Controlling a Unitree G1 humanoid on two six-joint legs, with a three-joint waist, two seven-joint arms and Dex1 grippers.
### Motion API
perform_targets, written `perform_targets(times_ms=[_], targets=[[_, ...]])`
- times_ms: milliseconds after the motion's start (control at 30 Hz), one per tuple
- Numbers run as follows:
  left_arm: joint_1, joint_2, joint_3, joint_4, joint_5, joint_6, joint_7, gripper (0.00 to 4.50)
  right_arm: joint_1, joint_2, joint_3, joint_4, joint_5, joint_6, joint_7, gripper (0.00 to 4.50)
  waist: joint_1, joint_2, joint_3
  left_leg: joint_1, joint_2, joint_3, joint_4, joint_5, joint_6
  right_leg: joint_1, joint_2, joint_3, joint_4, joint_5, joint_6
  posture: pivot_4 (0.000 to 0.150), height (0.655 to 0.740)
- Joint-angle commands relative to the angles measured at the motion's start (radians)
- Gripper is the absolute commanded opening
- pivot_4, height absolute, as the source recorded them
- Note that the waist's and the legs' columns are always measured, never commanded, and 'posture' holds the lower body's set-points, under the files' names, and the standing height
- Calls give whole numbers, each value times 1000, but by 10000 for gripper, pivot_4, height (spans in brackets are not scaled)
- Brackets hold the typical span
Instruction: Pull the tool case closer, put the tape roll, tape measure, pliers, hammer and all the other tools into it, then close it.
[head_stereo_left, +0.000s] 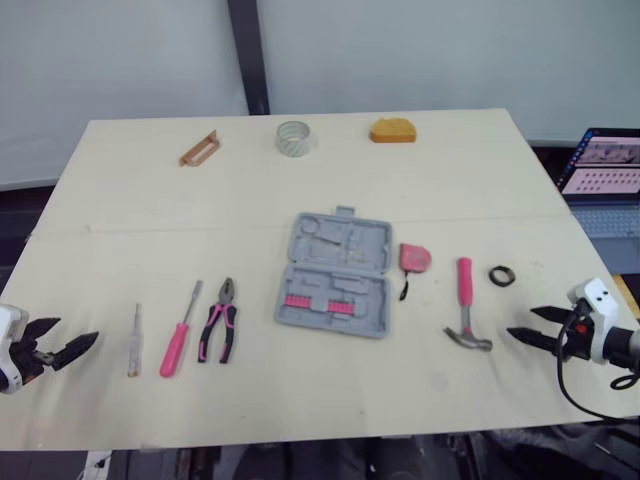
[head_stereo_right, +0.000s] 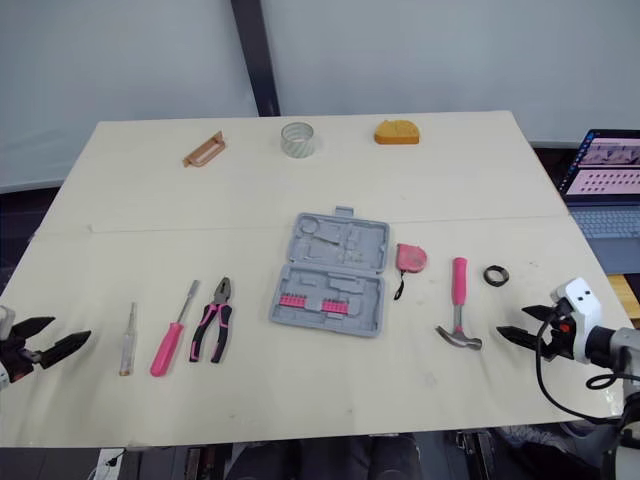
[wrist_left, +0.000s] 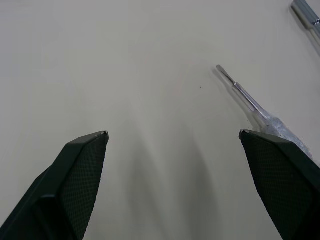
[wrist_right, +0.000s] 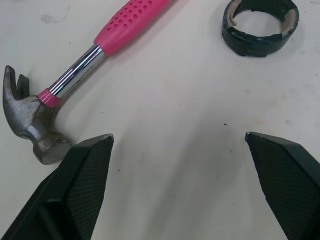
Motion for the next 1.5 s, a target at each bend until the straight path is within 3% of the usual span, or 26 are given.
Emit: perform_targets(times_ms=[33,300,533,633,700,733,867,967,1100,1500], targets=[[-4,23,9,15,4,-38,-4,45000,26,-20,-72,-127,96,124,16,44638,2,0,0,0,0,0,0,0,0,0,0,0,0,0,0,1500,7400],[-120,-56,-113,-236,-11,63,-44,45000,104,127,-62,-698,250,437,-162,44638,13,-1,0,-1,1,0,4,0,0,-1,0,1,5,0,0,1500,7400],[-390,-279,-379,-508,40,276,52,45000,27,265,72,-791,166,417,-311,44638,39,-1,-1,-8,0,-1,9,0,0,-6,0,2,8,0,0,1500,7400],[-468,-345,-434,-521,63,315,78,45000,-12,300,111,-770,126,391,-355,35978,34,-2,-1,-9,0,-2,11,0,0,-6,1,2,8,0,-1,1500,7400],[-516,-381,-467,-496,79,314,91,39787,-34,315,142,-747,97,374,-371,26591,21,-2,-1,-8,0,-1,9,0,0,-7,1,2,8,1,-1,1500,7400],[-544,-404,-482,-473,87,311,100,36701,-43,320,166,-730,74,363,-379,21606,14,-2,-1,-8,0,-1,7,0,0,-8,2,2,8,1,-1,1500,7400],[-607,-460,-547,-382,141,271,99,16007,-64,344,224,-679,7,325,-410,296,5,-2,-1,-9,0,-1,7,0,0,-8,2,2,7,1,-1,1500,7400],[-636,-483,-557,-321,160,242,105,577,-77,361,237,-663,-10,316,-422,0,6,-2,-1,-9,0,-1,7,0,0,-8,2,2,7,0,-1,1500,7400],[-665,-490,-589,-206,231,157,132,229,-91,382,265,-651,-37,311,-436,0,8,-2,-1,-11,0,-2,9,0,0,-9,2,2,7,1,-1,1500,7400],[-715,-550,-587,-43,264,64,156,229,-143,413,303,-596,-87,296,-455,0,7,-2,-1,-16,0,-4,13,0,0,-13,2,1,8,1,-1,1500,7400]])
